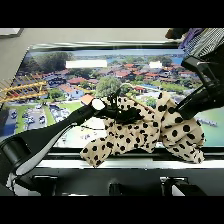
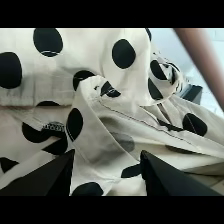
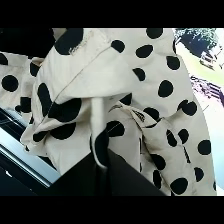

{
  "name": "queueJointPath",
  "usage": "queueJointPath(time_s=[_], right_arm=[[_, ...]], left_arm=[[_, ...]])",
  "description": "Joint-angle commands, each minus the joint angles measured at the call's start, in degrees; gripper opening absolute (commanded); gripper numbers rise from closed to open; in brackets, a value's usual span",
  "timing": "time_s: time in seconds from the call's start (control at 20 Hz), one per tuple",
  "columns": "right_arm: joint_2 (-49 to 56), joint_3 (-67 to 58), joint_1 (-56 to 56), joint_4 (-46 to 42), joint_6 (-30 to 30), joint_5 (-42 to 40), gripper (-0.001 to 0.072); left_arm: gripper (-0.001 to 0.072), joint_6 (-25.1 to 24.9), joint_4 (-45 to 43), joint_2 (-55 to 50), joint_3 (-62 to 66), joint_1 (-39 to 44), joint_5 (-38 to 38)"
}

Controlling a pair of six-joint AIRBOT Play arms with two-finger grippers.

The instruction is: Fold the clothes and pants, and hang the long-sleeved shirts on hangers.

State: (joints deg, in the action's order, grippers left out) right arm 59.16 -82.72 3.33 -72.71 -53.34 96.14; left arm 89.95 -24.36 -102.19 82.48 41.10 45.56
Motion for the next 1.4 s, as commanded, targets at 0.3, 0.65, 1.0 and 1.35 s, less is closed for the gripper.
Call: queueJointPath(time_s=[0.3, 0.65, 1.0, 1.35], right_arm=[[-0.07, 0.00, 0.04, 0.02, -0.52, -0.07, 0.0025], [-0.11, 0.00, 0.04, 0.04, -0.74, 0.07, 0.0025], [-0.11, 0.00, 0.04, -1.46, -1.86, 4.44, 0.0024], [-1.95, 0.00, -0.07, -1.49, -4.55, 7.26, 0.0024]], left_arm=[[0.0390, 4.17, 1.92, -2.75, 0.02, 3.04, -4.04], [0.0024, 3.91, 1.88, -3.04, 0.02, 2.91, -4.46], [0.0022, 4.17, -7.54, 1.77, -0.02, -1.88, -1.73], [0.0022, 6.58, -15.82, 4.20, -0.02, -7.91, 4.68]])
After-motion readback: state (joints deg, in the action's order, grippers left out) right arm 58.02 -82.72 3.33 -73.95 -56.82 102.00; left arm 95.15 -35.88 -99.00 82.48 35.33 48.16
